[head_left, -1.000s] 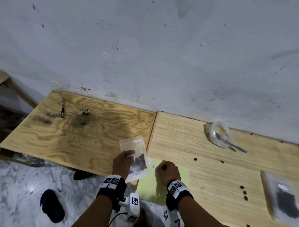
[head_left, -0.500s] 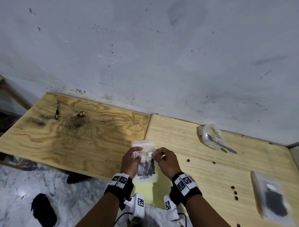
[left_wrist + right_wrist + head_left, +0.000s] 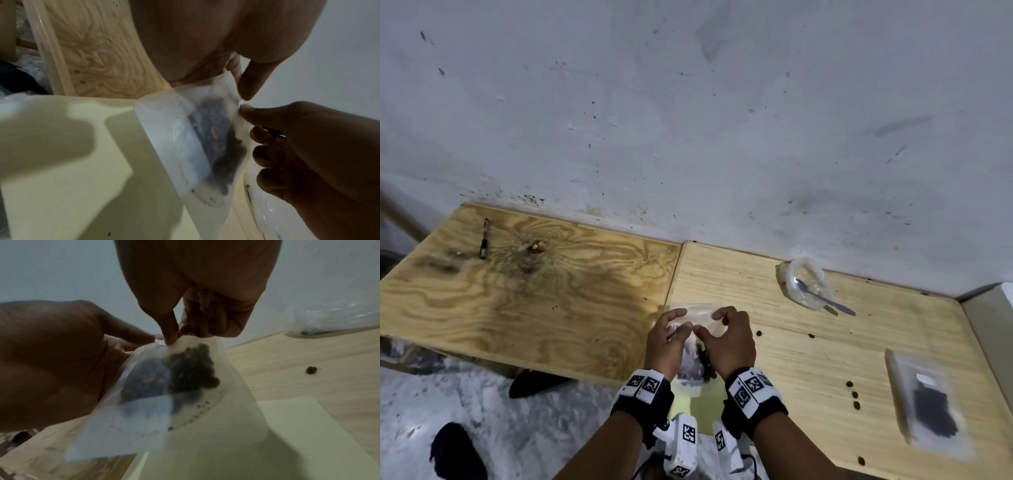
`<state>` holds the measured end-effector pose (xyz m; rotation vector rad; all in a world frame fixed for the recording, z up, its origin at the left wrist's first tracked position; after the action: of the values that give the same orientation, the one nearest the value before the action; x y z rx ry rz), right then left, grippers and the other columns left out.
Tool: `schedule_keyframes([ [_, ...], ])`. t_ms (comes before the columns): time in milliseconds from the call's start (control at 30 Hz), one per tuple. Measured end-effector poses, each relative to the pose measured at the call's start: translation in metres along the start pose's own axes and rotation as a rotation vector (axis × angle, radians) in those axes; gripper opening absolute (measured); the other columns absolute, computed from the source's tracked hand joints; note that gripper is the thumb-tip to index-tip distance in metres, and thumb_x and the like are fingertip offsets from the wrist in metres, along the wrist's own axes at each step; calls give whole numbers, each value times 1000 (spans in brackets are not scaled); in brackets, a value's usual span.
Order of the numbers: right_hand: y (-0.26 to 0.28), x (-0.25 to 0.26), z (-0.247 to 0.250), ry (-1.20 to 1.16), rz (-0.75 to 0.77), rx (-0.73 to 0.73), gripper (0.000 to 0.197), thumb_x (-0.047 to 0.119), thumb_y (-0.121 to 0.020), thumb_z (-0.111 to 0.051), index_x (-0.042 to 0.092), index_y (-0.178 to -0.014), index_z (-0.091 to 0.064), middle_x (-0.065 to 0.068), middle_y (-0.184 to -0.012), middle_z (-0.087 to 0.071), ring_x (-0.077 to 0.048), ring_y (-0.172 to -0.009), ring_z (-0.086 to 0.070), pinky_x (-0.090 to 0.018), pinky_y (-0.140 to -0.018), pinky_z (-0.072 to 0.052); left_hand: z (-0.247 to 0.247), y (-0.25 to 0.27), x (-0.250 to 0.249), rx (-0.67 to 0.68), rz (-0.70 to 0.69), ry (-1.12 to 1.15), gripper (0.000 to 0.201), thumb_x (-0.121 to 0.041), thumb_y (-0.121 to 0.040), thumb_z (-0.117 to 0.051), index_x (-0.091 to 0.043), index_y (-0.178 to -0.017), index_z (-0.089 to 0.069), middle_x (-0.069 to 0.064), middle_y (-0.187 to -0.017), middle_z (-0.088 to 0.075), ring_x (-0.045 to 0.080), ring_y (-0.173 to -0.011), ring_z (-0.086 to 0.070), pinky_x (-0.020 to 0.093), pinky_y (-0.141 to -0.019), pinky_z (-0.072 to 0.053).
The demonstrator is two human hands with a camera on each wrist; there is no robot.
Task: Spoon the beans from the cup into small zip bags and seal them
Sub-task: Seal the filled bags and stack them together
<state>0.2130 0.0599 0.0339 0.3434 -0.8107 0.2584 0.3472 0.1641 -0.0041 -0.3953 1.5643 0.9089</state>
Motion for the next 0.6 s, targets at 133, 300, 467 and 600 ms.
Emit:
schedule_keyframes([
  [133, 1, -17, 6, -173, -95, -10, 38, 38, -73, -81, 21, -90, -52, 8, -95, -55, -9, -81, -55, -28, -68, -42, -4, 2, -2, 5, -38, -79, 24, -9, -88, -64, -30, -99, -65, -3, -107, -68, 24, -106, -61, 25, -81, -44],
  [300, 4, -27, 9, -251, -112, 2, 34, 30, -75, -81, 13, -87, -54, 7, -75, -54, -10, -65, -52, -29, -65, -43, -12, 8, -4, 25, -23, -101, 25, -6, -89, -63, -25, -104, -66, -17, -102, -62, 17, -106, -57, 26, -87, -42],
  [467, 3, -27, 9, -272, -39, 48, 30, 19, -72, -84, 20, -86, -57, 8, -85, -58, -4, -77, -55, -18, -66, -41, -18, 11, 3, 108, -3, -42, 40, 7, -82, -63, -25, -105, -65, -12, -112, -63, 13, -114, -54, 24, -88, -45],
  [600, 7, -26, 10, -252, -35, 35, 30, 18, -71, -84, 23, -82, -56, 7, -82, -58, -6, -75, -56, -24, -69, -43, -16, 12, 0, 114, -6, -55, 43, 10, -79, -64, -26, -102, -66, 0, -108, -66, 12, -98, -59, 10, -64, -49],
])
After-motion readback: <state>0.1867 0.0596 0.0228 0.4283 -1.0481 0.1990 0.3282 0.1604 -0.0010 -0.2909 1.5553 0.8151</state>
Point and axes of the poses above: each hand's wrist, its own y-axis away from the middle knuckle, its own z-axis out of the back of the hand, x = y × z, the point moved 10 cm from there along -y, towards the middle knuckle
